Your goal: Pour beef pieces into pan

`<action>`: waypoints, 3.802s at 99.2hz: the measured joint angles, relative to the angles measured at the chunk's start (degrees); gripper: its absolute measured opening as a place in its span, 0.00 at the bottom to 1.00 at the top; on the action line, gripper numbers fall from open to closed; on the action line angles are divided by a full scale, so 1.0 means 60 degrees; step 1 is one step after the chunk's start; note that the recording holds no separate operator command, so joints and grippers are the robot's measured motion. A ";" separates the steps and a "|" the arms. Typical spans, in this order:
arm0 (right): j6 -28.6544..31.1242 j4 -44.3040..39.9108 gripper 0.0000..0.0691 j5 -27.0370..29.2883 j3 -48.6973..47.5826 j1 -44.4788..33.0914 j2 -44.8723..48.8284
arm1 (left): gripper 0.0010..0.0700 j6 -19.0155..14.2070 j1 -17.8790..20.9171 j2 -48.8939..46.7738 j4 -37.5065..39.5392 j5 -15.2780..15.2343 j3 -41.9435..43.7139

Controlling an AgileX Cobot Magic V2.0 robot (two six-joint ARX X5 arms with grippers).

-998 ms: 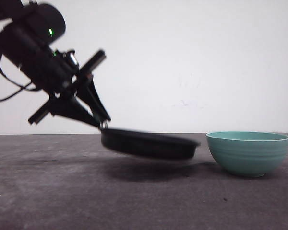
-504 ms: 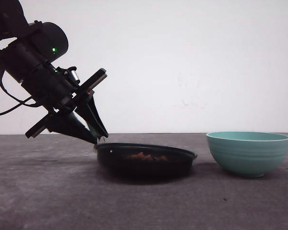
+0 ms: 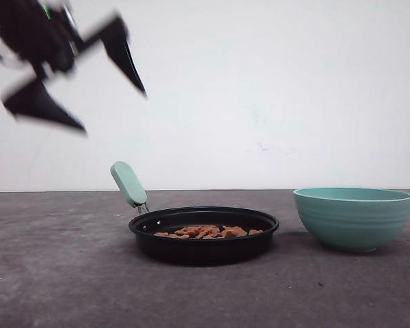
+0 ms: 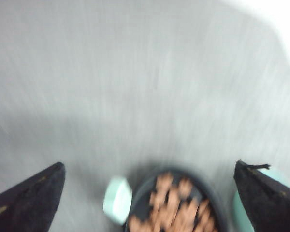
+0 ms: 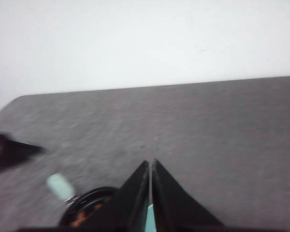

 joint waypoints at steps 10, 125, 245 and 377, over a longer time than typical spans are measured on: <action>-0.0277 0.0058 0.01 0.0568 0.0000 0.0000 0.0000 | 0.74 0.0335 -0.0004 -0.1574 -0.0546 -0.0831 0.0120; -0.3333 0.1413 0.01 0.2051 -0.0408 0.0000 -0.0288 | 0.01 0.1184 0.0015 -0.5584 -0.3220 -0.2758 0.0175; -0.1621 0.2692 0.01 0.0652 -0.9260 -0.1188 -0.5632 | 0.01 0.1188 0.0007 -0.5635 -0.3155 -0.2754 0.0175; -0.1621 0.2692 0.01 0.0066 -0.9275 -0.1188 -0.5632 | 0.01 0.3716 0.1104 -0.8754 -0.1370 -0.2710 -0.2452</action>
